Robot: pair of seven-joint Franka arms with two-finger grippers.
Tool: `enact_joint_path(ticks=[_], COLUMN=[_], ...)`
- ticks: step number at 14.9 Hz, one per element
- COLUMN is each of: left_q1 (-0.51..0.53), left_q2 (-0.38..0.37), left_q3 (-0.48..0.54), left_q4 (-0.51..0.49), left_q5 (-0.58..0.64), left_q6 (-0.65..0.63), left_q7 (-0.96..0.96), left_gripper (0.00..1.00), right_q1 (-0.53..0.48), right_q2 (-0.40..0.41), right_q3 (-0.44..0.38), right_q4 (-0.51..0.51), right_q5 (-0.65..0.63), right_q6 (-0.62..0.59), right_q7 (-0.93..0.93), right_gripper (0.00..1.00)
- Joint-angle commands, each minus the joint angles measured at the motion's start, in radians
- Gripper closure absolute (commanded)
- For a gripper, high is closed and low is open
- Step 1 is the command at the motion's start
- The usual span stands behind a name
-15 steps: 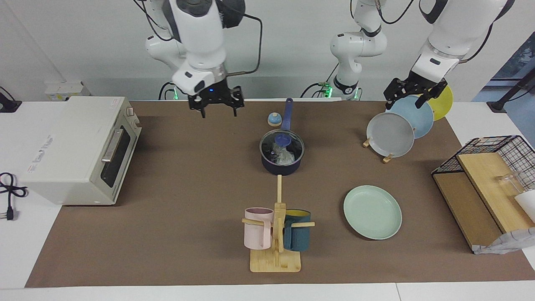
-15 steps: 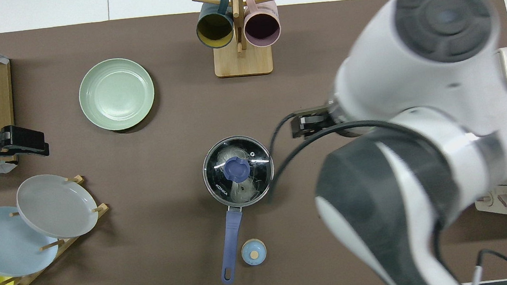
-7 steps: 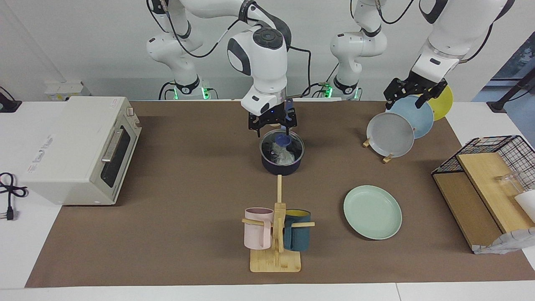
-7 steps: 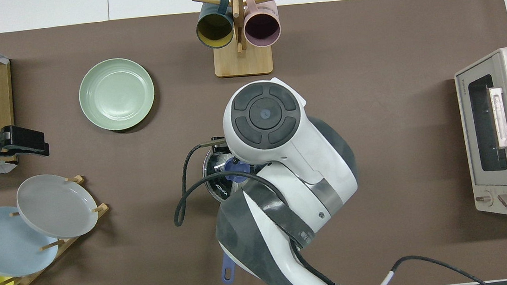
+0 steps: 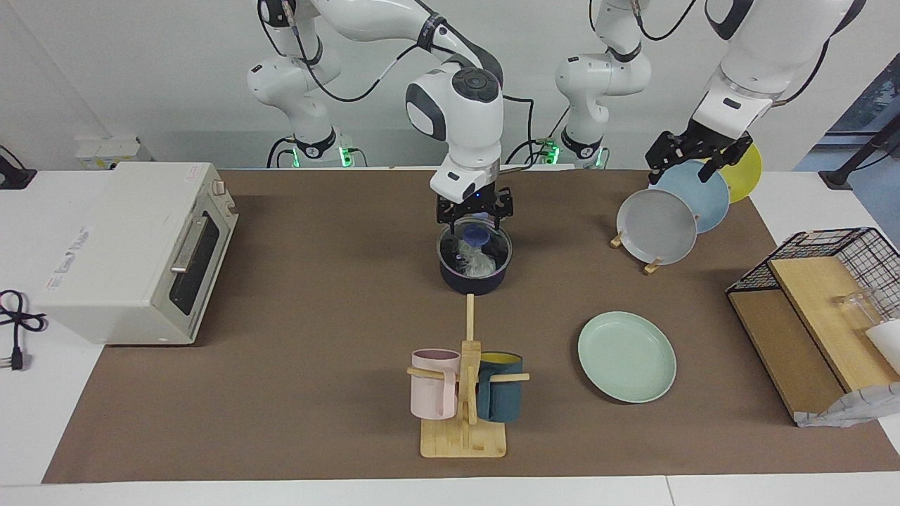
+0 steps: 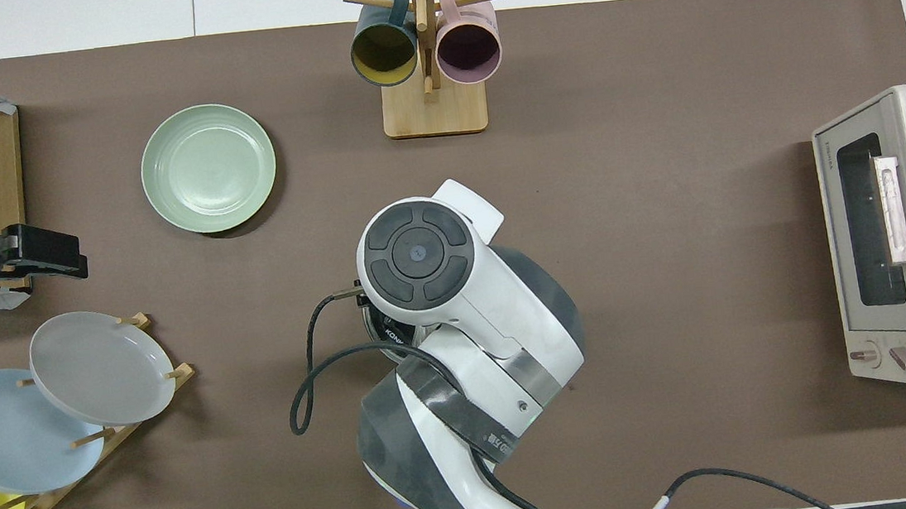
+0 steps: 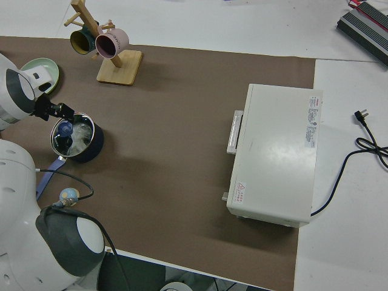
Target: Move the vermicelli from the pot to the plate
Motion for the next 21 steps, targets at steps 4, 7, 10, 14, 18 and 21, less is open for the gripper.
enact_joint_path(ticks=[4, 7, 10, 14, 18, 21], left_q1=[0.012, 0.012, 0.012, 0.012, 0.013, 0.012], left_q2=[-0.018, -0.018, -0.020, -0.018, -0.018, -0.018], left_q3=[-0.006, -0.006, -0.006, -0.005, -0.006, -0.006], left_q4=[-0.011, -0.011, -0.011, -0.011, -0.011, -0.011], left_q5=[-0.013, -0.013, -0.013, -0.013, -0.013, -0.013], left_q6=[-0.009, -0.009, -0.007, -0.007, -0.007, -0.007], left_q7=[0.008, 0.008, 0.006, 0.006, 0.008, 0.008], left_gripper=[0.00, 0.00, 0.00, 0.00, 0.00, 0.00], right_q1=[0.028, 0.040, 0.038, 0.038, 0.038, 0.038], right_q2=[-0.011, 0.004, 0.004, 0.004, 0.004, 0.004], right_q3=[-0.005, -0.005, -0.005, -0.005, -0.005, -0.005], right_q4=[-0.090, -0.092, -0.096, -0.098, -0.098, -0.096], right_q5=[-0.013, -0.058, -0.060, -0.060, -0.060, -0.060], right_q6=[0.086, 0.096, 0.097, 0.099, 0.099, 0.096], right_q7=[0.018, 0.007, 0.006, 0.004, -0.002, -0.013], right_gripper=[0.00, 0.00, 0.00, 0.16, 0.32, 0.38])
